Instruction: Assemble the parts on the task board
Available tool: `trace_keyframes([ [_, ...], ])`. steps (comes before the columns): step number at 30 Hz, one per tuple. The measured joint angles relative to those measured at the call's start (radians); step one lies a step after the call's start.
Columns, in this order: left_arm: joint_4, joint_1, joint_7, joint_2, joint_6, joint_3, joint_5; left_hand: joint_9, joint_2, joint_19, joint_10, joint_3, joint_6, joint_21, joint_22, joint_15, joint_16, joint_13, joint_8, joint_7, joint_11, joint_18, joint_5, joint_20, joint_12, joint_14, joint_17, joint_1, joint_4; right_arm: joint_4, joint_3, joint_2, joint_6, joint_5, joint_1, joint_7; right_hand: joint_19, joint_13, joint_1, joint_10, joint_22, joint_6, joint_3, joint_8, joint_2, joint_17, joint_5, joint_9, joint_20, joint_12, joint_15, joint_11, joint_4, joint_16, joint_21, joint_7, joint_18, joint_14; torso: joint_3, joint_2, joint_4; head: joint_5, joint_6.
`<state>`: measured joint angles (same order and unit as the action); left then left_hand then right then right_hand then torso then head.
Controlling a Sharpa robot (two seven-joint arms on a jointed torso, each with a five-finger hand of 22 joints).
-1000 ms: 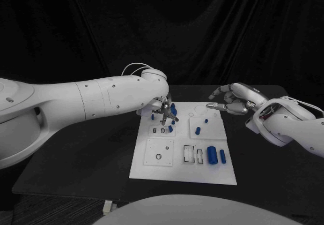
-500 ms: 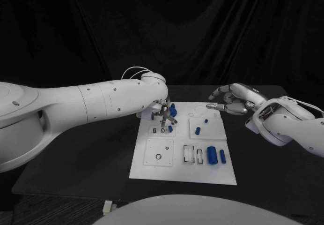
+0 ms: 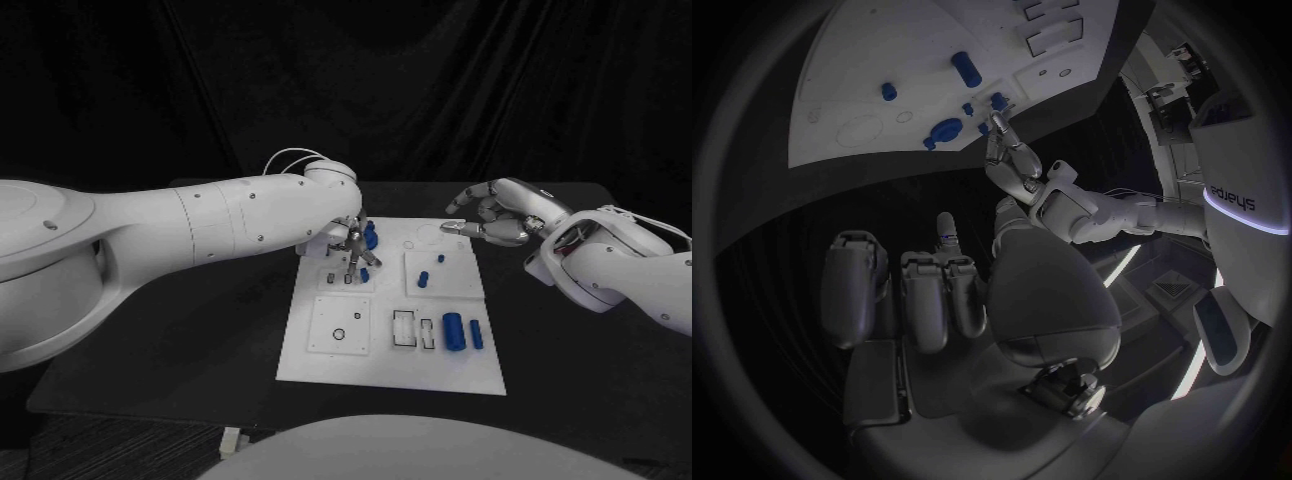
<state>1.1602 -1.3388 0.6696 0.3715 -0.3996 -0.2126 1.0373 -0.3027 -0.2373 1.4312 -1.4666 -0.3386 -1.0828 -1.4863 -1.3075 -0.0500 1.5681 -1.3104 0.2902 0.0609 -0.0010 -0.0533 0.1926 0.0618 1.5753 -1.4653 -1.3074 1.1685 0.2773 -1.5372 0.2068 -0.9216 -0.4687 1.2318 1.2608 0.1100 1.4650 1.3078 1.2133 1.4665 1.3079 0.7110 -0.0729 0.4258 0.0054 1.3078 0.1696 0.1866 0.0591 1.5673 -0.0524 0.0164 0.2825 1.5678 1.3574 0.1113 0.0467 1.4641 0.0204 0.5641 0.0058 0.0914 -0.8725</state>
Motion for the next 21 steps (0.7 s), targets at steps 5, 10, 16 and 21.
trace_keyframes([
  [5, -0.007, 0.003, -0.006, -0.005, 0.002, 0.000, 0.000, -0.001, 0.000, -0.001, 0.000, 0.003, 0.000, 0.000, 0.000, 0.000, 0.000, 0.000, -0.004, 0.000, 0.000, 0.000, 0.000, -0.001, 0.000, 0.000, 0.000, 0.000, 0.003, 0.000, 0.000, 0.000, 0.002, 0.000, 0.000, -0.001, 0.000, 0.000, 0.000, 0.000, 0.000, 0.000, 0.000, 0.000, 0.000, 0.000, 0.000, 0.000, 0.000, 0.000, 0.000, 0.000, 0.000, 0.000, -0.005, 0.000, 0.000, 0.000, 0.0001, 0.000, -0.0001, 0.000, 0.000],
  [10, -0.015, 0.006, -0.011, -0.011, 0.002, 0.000, 0.000, -0.001, 0.000, -0.001, 0.002, 0.003, 0.000, 0.000, 0.000, 0.000, 0.000, 0.000, -0.004, 0.000, 0.002, 0.000, 0.000, -0.001, 0.000, 0.000, 0.000, 0.000, 0.003, 0.000, 0.000, -0.001, 0.004, 0.000, 0.000, -0.003, 0.000, 0.000, 0.000, 0.000, 0.000, 0.000, 0.000, 0.000, 0.000, 0.000, 0.000, 0.000, 0.000, 0.000, 0.000, 0.000, 0.000, 0.000, -0.005, 0.000, 0.000, 0.000, 0.0002, -0.001, 0.0000, -0.001, 0.000],
  [16, -0.022, 0.011, -0.016, -0.019, 0.002, 0.000, 0.000, -0.003, 0.004, -0.001, -0.001, 0.003, -0.007, 0.002, 0.000, 0.000, 0.000, 0.000, -0.008, 0.000, -0.001, 0.000, 0.000, -0.001, 0.001, 0.000, 0.000, 0.004, 0.002, 0.000, 0.000, -0.001, 0.007, 0.000, 0.000, -0.004, 0.000, 0.000, 0.000, 0.000, 0.000, 0.000, 0.000, 0.000, 0.000, 0.000, 0.000, 0.000, 0.000, 0.000, 0.000, 0.000, 0.000, 0.000, -0.005, 0.000, 0.000, 0.000, 0.0004, -0.001, -0.0001, 0.000, 0.000],
  [21, -0.025, 0.013, -0.016, -0.022, -0.001, 0.000, 0.000, -0.005, 0.005, -0.001, -0.002, 0.010, -0.011, 0.004, 0.000, 0.000, 0.000, 0.000, -0.011, -0.004, -0.002, 0.000, -0.004, -0.001, 0.000, 0.000, 0.000, 0.006, 0.001, 0.000, 0.000, 0.000, 0.008, 0.000, 0.000, -0.005, 0.000, 0.000, 0.000, 0.000, 0.000, 0.000, 0.000, 0.000, 0.000, 0.000, 0.000, 0.000, 0.000, 0.000, 0.000, 0.000, 0.000, 0.000, -0.005, 0.000, 0.000, 0.000, 0.0005, -0.001, -0.0001, -0.001, 0.000],
])
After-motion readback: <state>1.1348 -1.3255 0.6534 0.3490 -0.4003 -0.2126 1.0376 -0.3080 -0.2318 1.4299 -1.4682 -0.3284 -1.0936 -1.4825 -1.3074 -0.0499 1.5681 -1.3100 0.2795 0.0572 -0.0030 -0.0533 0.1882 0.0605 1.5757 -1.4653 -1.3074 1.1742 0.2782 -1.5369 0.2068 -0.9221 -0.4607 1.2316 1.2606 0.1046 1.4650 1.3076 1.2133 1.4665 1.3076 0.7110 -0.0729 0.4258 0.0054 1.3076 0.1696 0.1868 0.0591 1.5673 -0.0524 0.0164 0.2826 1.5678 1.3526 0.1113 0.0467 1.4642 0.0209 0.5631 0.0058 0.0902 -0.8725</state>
